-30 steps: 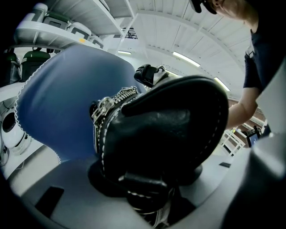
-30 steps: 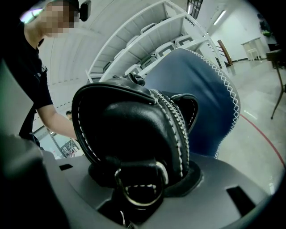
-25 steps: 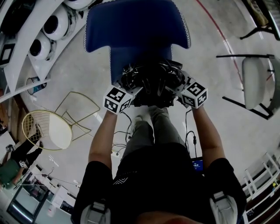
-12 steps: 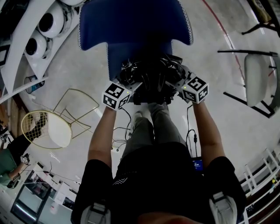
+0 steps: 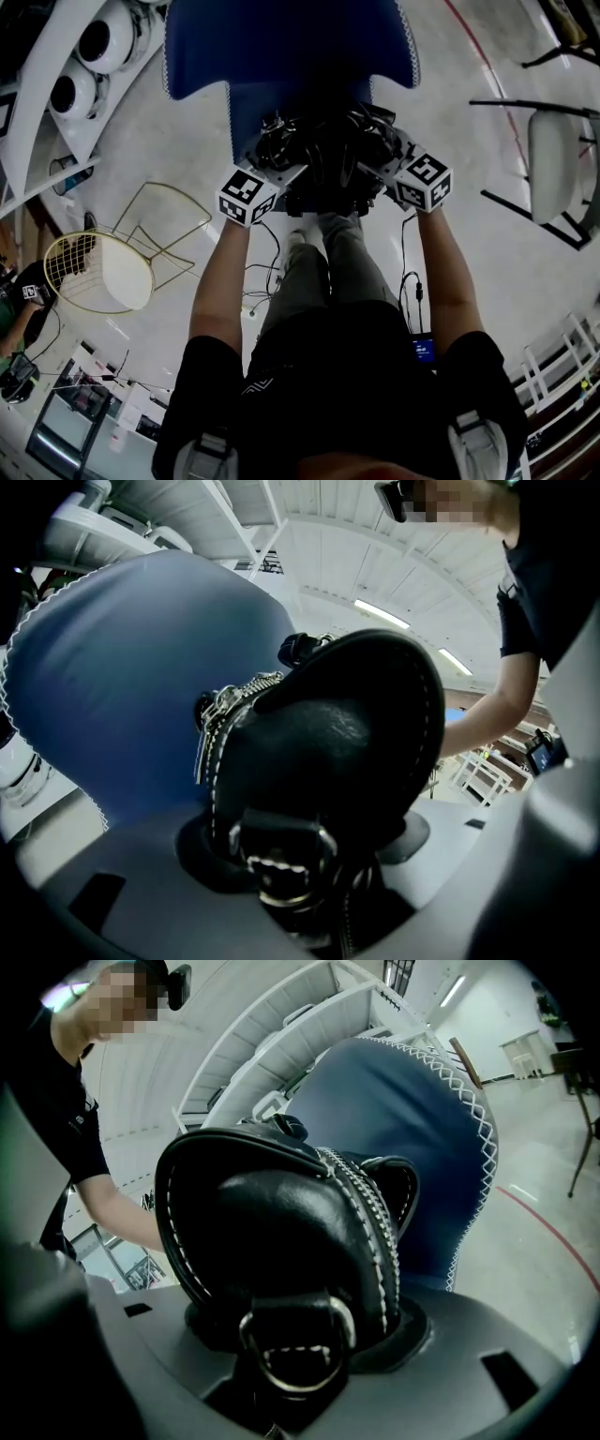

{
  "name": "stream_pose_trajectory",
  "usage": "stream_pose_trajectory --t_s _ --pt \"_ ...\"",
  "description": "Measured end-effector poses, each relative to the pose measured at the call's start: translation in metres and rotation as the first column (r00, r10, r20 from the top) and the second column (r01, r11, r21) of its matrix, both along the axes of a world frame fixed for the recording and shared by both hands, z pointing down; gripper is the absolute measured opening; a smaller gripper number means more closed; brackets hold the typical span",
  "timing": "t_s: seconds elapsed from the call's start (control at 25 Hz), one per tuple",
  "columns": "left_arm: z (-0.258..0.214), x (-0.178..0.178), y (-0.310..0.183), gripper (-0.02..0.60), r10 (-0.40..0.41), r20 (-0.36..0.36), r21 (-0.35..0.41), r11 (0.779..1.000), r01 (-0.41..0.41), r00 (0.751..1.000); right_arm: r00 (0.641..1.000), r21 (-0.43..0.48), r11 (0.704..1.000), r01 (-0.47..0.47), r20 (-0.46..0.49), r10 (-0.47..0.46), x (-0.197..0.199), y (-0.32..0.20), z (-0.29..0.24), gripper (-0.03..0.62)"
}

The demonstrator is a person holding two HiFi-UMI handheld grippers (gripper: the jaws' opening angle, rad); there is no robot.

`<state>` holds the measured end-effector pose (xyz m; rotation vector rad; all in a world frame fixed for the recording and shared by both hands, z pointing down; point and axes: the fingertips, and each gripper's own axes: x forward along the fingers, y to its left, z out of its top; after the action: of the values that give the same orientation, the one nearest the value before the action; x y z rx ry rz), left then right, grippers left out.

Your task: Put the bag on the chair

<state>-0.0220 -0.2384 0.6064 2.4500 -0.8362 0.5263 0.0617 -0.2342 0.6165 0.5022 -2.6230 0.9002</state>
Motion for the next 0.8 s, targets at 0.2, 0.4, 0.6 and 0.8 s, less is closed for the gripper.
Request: stream_pose_trajectory --t_s 0.2,0.4,0.6,0.8 --pt "0.000 0.001 -0.004 0.336 -0.025 -0.023 0.004 1.000 0.025 0.999 1.000 0.021 1.000 -0.020 -0.023 0.021 0.003 -0.005 0.001 0.262" --pt "0.004 -0.003 -0.005 0.359 -0.045 0.023 0.002 0.999 0.045 0.999 0.996 0.040 0.998 -0.052 -0.067 0.055 0.008 -0.005 0.002 0.282" --pt "0.008 -0.009 -0.005 0.397 -0.030 0.084 0.003 1.000 0.029 0.996 0.990 0.057 0.995 -0.077 -0.110 0.083 0.011 -0.004 0.003 0.305" --pt "0.006 -0.014 -0.006 0.418 -0.056 0.118 0.011 0.998 0.055 0.991 0.981 0.069 0.993 -0.095 -0.160 0.105 0.015 -0.005 0.002 0.325"
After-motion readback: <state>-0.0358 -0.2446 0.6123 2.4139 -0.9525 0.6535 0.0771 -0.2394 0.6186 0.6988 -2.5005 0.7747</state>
